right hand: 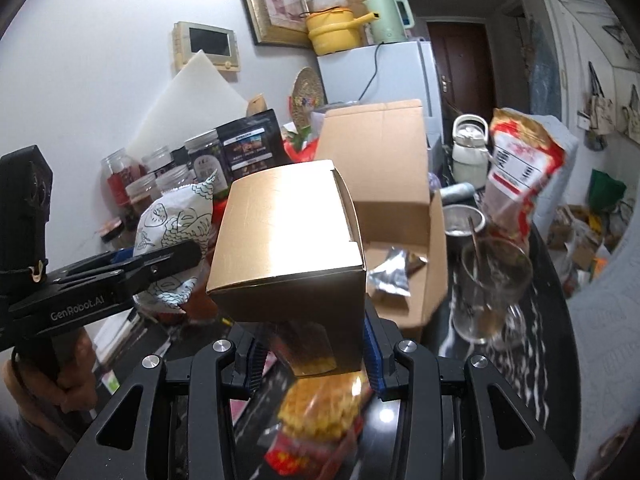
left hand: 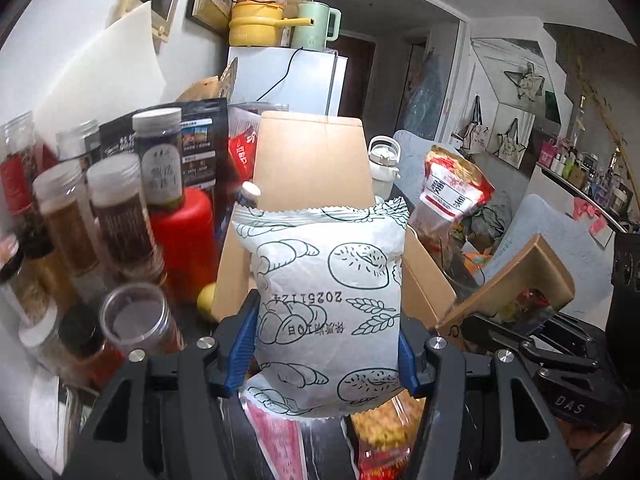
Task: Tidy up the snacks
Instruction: 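Carry the white packet and tan paper box with both grippers over the cardboard box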
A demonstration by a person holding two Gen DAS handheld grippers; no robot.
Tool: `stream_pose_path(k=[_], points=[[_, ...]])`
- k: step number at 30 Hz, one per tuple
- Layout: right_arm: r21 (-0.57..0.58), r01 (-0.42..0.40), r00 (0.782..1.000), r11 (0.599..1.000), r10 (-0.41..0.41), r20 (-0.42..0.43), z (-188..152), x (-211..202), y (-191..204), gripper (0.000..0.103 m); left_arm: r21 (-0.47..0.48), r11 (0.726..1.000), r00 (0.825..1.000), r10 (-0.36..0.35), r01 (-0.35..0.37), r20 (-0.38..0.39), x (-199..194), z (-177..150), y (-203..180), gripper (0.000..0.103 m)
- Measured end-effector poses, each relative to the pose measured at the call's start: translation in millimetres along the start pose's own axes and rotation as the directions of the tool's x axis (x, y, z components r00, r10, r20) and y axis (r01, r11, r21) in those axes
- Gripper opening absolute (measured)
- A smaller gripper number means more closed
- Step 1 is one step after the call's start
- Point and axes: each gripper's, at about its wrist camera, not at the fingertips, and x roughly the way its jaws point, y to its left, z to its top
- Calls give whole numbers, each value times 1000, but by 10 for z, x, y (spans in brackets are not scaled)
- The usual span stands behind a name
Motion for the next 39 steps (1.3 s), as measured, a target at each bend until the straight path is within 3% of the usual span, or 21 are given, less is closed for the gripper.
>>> stream_pose_path(k=[10, 17, 28, 39], points=[[-32, -23, 1000, 999, 24, 8, 529, 413, -141, 40, 27, 1000, 1000, 3, -3, 23, 384, 495, 9, 57], [-32, -15, 1000, 999, 15, -2, 759, 685, -246, 40, 54, 998, 999, 36, -34, -27, 792, 654, 30, 57], [16, 14, 992, 1000, -12, -127, 667, 1197, -452, 40, 51, 998, 984, 49, -41, -173, 1432, 481, 101, 57], [25, 40, 971, 999, -33, -237, 423, 1518, -563, 40, 47, 997, 955, 69, -57, -288, 1850, 215, 191, 57]])
